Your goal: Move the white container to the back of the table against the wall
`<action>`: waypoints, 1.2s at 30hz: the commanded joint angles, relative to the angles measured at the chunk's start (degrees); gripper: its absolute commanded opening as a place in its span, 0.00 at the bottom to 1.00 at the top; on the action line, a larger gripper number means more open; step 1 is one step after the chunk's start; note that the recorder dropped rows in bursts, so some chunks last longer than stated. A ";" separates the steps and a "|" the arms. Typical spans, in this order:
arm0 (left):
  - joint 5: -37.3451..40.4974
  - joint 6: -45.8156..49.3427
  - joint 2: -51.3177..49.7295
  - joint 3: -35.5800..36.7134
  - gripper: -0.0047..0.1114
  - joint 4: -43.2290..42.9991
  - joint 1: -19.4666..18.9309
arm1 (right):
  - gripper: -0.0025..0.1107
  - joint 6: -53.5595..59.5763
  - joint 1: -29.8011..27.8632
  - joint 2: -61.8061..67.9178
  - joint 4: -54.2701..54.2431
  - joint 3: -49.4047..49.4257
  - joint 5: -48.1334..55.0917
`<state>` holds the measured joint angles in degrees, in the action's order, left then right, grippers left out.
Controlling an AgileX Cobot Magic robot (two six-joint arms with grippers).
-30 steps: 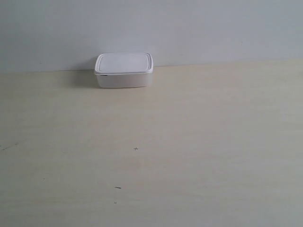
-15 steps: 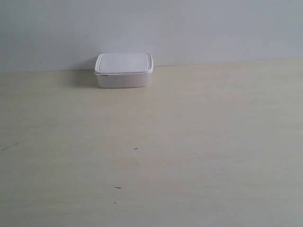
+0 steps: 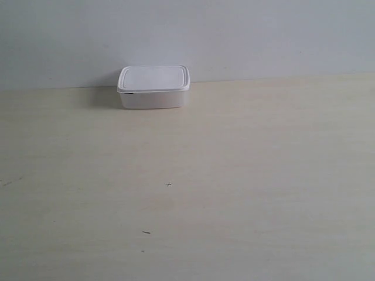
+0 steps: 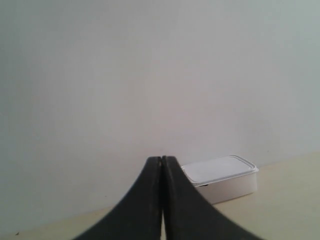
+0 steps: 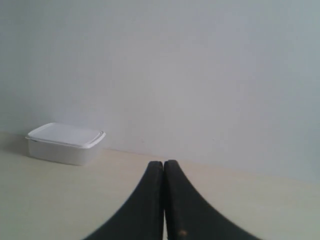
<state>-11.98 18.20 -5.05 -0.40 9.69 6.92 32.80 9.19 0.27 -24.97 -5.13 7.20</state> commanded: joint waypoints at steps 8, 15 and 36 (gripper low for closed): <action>-0.78 -0.35 0.24 0.17 0.04 0.78 -0.16 | 0.02 0.15 -0.45 -0.27 3.00 1.89 -0.25; -0.67 -0.35 0.23 0.17 0.04 0.78 -0.16 | 0.02 0.15 -0.45 -0.27 3.00 2.71 -0.02; 4.57 -0.35 0.59 0.40 0.04 0.78 -0.16 | 0.02 0.15 -0.45 -0.27 13.20 5.13 3.92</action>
<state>-8.48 18.20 -4.90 -0.18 9.69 6.92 32.80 9.19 0.27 -12.85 -0.25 11.03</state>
